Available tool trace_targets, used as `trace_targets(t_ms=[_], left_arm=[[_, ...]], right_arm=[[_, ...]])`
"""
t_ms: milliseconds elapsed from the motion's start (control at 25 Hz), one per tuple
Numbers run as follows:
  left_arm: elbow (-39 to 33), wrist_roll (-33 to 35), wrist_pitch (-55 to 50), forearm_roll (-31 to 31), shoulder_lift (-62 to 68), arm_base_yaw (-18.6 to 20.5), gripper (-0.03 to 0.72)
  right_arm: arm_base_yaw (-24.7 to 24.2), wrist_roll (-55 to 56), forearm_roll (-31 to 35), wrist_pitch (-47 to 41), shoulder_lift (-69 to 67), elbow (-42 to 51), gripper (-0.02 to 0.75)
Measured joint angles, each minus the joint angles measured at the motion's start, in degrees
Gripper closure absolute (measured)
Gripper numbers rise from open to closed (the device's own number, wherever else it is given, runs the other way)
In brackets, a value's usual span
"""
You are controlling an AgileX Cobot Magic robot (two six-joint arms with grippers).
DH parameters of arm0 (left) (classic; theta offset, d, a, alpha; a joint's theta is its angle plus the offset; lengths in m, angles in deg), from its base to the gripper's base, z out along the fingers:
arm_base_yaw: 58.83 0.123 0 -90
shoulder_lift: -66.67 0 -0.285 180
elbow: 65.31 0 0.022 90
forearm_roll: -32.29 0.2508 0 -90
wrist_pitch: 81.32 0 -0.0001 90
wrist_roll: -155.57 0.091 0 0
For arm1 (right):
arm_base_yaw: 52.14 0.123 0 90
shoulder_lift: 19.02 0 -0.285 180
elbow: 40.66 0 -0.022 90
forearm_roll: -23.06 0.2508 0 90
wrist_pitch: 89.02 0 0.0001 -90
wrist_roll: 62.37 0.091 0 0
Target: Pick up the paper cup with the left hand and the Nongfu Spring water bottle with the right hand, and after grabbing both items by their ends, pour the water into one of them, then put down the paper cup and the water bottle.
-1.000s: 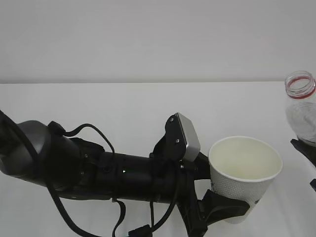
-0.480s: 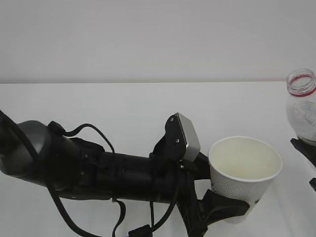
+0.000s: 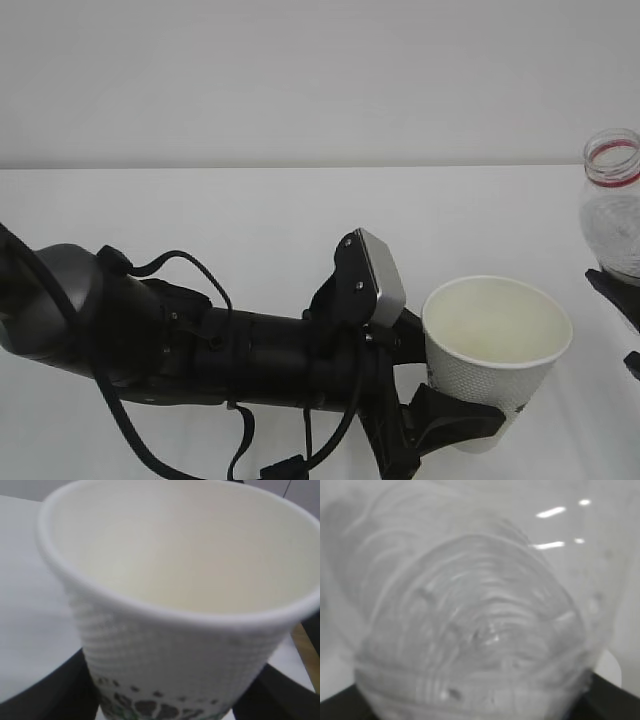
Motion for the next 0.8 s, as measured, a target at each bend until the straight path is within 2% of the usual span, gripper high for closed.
trace_targets(t_ms=[800], left_arm=[[0.0,-0.11,0.2,3.07,0.0,0.0,0.172]], right_arm=[[0.0,-15.49,-0.66,0.21,0.0,0.0,0.253]])
